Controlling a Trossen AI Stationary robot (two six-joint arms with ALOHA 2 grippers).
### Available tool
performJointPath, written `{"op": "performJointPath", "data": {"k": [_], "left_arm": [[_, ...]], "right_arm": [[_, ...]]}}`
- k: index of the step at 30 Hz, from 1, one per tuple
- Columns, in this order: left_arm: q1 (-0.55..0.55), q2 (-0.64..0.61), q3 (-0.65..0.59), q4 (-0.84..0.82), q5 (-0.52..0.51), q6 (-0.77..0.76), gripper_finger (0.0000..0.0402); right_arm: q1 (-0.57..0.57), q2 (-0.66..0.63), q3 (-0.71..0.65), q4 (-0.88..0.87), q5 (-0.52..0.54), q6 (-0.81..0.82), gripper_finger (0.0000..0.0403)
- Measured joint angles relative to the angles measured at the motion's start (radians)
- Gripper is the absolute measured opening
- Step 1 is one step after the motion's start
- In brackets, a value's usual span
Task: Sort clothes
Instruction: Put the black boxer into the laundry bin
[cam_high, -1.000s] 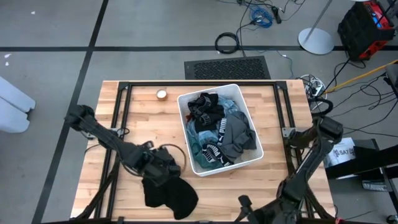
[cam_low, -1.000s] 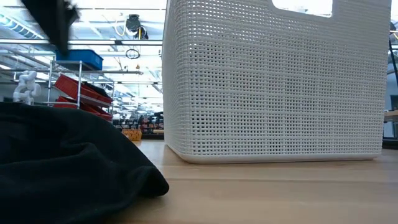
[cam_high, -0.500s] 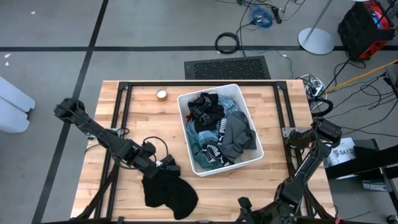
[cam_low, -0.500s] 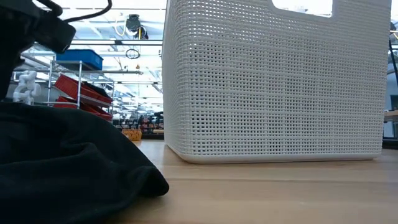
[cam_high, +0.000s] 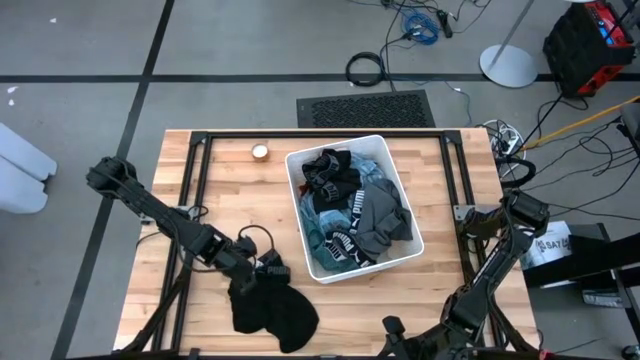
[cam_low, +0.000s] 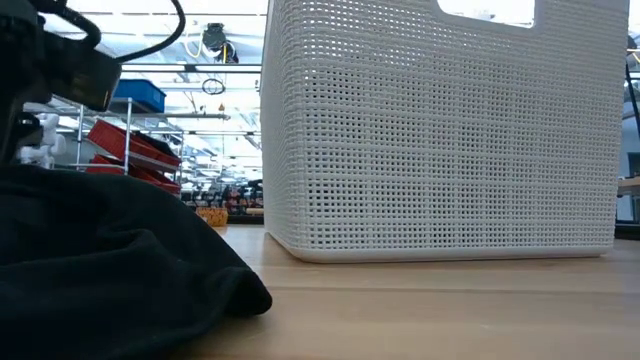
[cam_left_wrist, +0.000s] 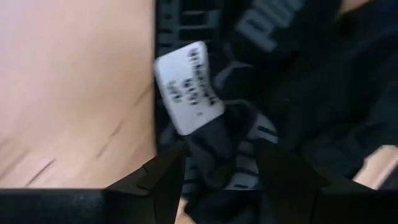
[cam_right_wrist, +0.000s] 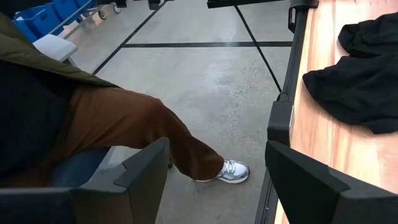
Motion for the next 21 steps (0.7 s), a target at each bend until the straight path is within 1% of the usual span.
{"op": "performJointPath", "data": {"k": [3,7,16,18,20,21], "left_arm": [[0.000,0.000,0.000,0.057,0.003,0.032,0.0202],[-0.001,0.000,0.000,0.113,0.031,0.065,0.0202],[-0.001,0.000,0.000,0.112,0.040,0.051,0.0200],[-0.004,0.000,0.000,0.112,0.040,0.072,0.0187],[-0.006,0.000,0.000,0.112,0.040,0.082,0.0156],[-0.006,0.000,0.000,0.112,0.040,0.097,0.0135]], "right_arm": [[0.000,0.000,0.000,-0.006,0.000,0.000,0.0254],[0.000,0.000,0.000,-0.014,0.000,0.006,0.0254],[0.000,0.000,0.000,-0.021,0.000,0.010,0.0254],[0.000,0.000,0.000,-0.021,0.000,0.010,0.0254],[0.000,0.000,0.000,-0.021,0.000,0.010,0.0254],[0.000,0.000,0.000,-0.021,0.000,0.010,0.0254]]}}
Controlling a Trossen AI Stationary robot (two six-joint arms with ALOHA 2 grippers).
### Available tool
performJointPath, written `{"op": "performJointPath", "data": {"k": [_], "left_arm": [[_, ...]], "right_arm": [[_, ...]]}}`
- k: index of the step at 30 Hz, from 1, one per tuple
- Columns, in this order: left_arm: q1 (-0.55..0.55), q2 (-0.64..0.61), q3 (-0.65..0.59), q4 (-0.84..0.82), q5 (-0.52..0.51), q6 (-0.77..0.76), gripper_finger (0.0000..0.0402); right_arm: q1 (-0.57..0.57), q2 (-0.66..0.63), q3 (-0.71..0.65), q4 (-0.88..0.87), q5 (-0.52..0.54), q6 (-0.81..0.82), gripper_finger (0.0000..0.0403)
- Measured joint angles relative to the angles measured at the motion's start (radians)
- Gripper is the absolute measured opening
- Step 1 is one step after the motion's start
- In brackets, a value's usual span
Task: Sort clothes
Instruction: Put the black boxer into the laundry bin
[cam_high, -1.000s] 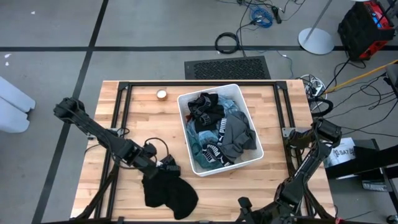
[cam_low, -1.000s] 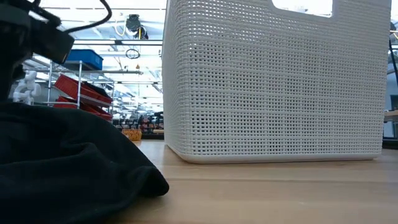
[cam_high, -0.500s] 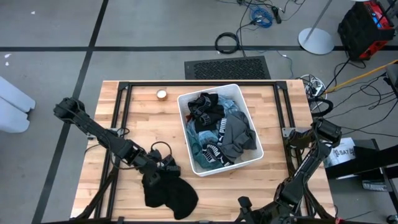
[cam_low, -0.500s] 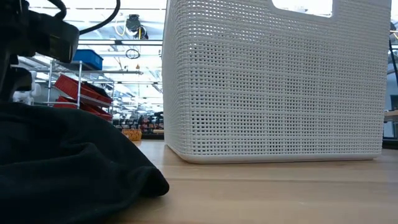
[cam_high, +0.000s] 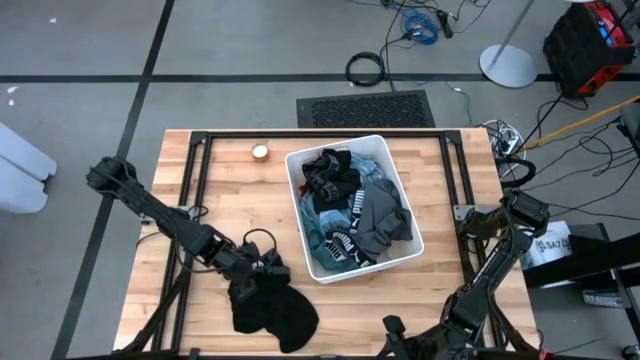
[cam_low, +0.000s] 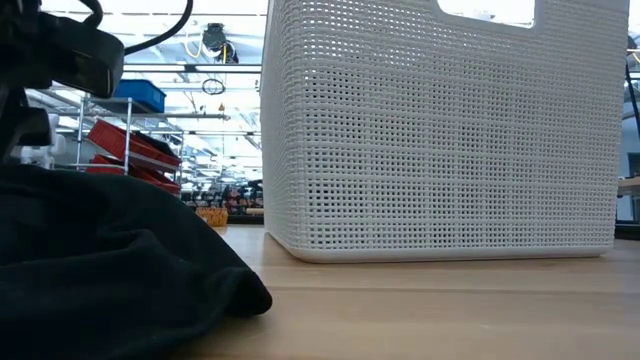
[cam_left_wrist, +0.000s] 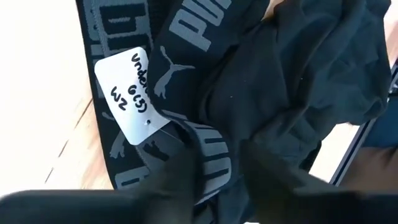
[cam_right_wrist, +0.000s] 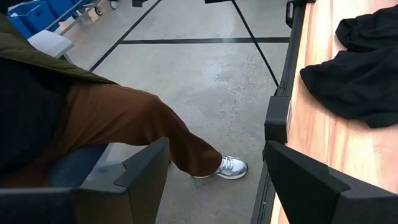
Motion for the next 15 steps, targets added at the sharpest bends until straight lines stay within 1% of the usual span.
{"op": "performJointPath", "data": {"k": [4,5,10,12,15], "left_arm": [[0.000,0.000,0.000,0.003,0.000,0.036,0.0027],[0.000,0.000,0.000,0.008,0.000,0.041,0.0015],[0.000,0.001,0.043,0.070,-0.001,0.096,0.0008],[0.000,0.001,0.083,0.099,-0.017,0.151,0.0006],[0.000,0.001,0.156,0.168,-0.066,0.257,0.0005]], "right_arm": [[0.000,0.001,0.000,0.001,0.000,0.028,0.0254],[0.000,0.003,0.000,0.003,0.000,0.042,0.0254],[0.000,0.005,0.000,-0.004,0.000,0.060,0.0254],[0.000,0.005,0.000,-0.004,0.000,0.056,0.0254],[0.000,0.004,0.000,-0.004,-0.001,0.065,0.0254]]}}
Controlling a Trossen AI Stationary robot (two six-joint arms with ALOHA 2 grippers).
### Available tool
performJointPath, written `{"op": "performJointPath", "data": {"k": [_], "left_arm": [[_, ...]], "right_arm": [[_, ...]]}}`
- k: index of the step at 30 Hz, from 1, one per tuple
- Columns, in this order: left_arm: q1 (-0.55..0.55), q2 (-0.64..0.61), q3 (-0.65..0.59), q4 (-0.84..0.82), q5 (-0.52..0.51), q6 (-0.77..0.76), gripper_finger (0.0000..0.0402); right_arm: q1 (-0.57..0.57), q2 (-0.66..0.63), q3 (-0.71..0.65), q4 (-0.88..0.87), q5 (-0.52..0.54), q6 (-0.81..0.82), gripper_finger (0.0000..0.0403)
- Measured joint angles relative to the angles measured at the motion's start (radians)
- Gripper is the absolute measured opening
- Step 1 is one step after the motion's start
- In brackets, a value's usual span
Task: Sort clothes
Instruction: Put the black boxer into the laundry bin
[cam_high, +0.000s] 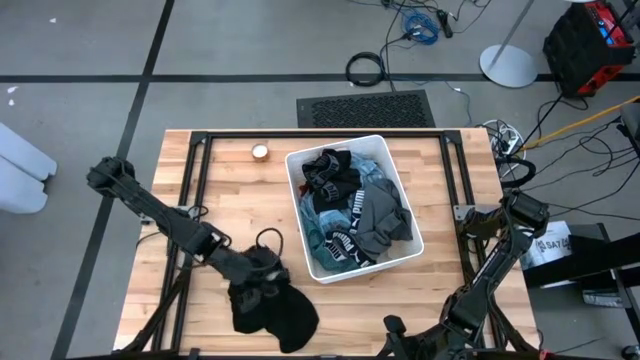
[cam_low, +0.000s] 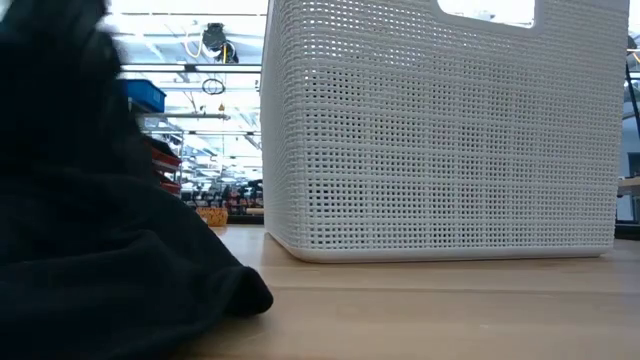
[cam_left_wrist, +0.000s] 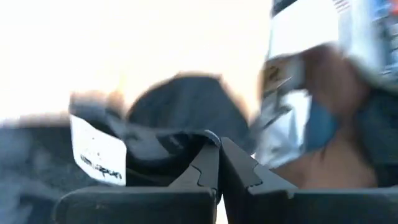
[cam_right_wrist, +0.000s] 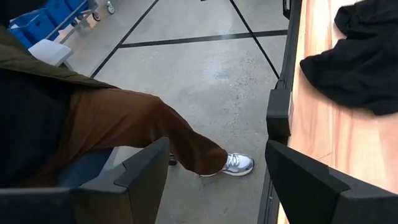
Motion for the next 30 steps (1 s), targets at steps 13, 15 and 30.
{"op": "performJointPath", "data": {"k": [13,15,30], "left_arm": [[0.003,-0.001,0.356,0.528,-0.154,0.611,0.0002],[0.003,-0.001,0.373,0.604,-0.175,0.679,0.0002],[0.011,0.180,0.379,0.742,-0.295,0.664,0.0001]], "right_arm": [[0.020,-0.204,0.000,0.055,0.088,-0.130,0.0254],[0.021,-0.220,0.000,0.121,0.129,-0.242,0.0254],[-0.120,-0.225,0.000,0.380,0.166,-0.682,0.0254]]}}
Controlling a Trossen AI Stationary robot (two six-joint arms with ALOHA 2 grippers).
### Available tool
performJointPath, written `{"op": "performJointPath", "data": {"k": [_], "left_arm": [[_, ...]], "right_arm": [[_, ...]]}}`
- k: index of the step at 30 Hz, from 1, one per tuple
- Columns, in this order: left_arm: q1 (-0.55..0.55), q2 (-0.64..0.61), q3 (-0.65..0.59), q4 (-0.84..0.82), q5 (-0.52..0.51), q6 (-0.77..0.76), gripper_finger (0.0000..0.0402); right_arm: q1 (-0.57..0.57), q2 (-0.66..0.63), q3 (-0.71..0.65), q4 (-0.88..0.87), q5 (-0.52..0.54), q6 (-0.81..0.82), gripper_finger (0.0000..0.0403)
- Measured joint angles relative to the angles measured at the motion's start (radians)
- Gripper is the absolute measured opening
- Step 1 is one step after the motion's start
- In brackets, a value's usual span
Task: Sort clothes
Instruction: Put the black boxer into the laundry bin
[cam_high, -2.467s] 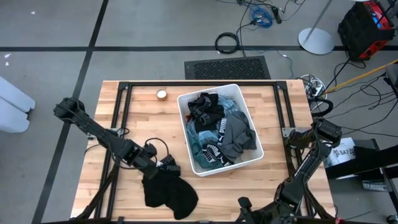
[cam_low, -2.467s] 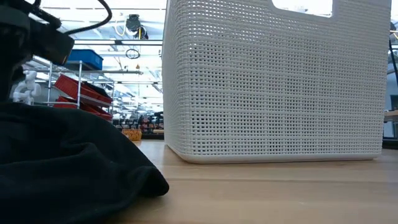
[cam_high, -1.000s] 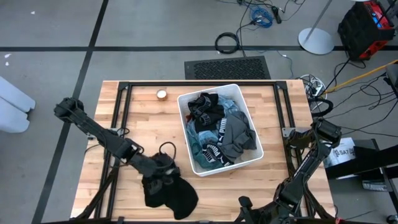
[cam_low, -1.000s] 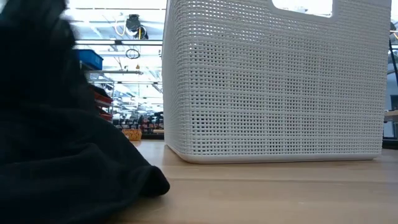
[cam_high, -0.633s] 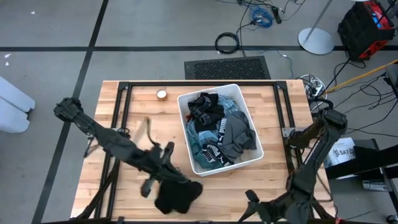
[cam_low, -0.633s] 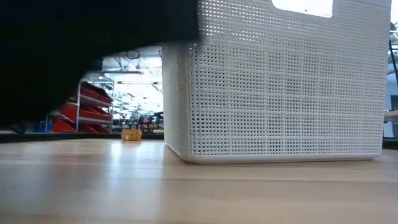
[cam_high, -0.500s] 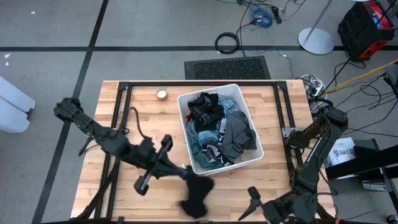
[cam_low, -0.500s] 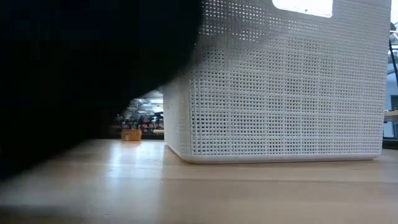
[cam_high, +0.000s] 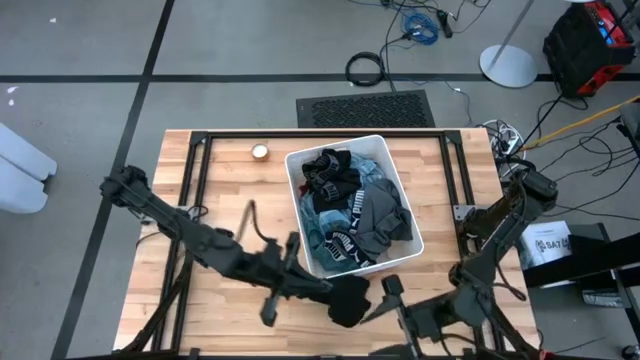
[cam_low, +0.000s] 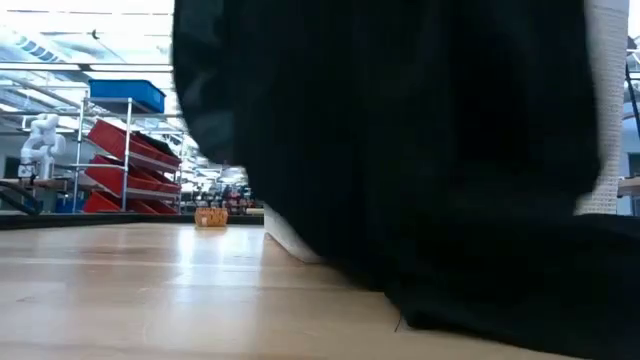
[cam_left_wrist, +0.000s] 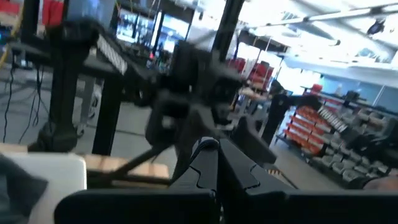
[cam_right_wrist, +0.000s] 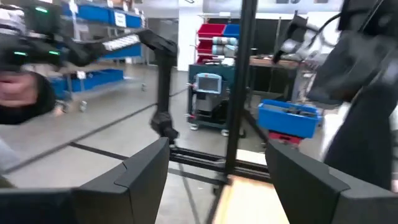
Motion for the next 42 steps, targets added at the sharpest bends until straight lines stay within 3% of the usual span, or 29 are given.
{"op": "performJointPath", "data": {"k": [7,14,25,33,42], "left_arm": [[0.001,0.098,0.000,0.019,0.008,-0.034,0.0003],[0.009,0.121,0.000,0.027,0.024,-0.033,0.0004],[0.028,0.121,0.000,-0.011,0.024,-0.025,0.0006],[0.031,0.121,-0.001,-0.047,0.000,-0.027,0.0006],[0.043,0.121,-0.001,-0.047,-0.001,-0.032,0.0006]], "right_arm": [[-0.062,0.035,0.000,0.001,0.014,-0.024,0.0254],[-0.066,0.082,0.000,-0.007,0.302,-0.084,0.0254],[-0.076,0.090,0.000,-0.031,0.462,-0.033,0.0254],[-0.066,0.090,0.000,-0.087,0.498,-0.004,0.0254],[-0.119,0.095,-0.001,-0.126,0.379,0.112,0.0235]]}}
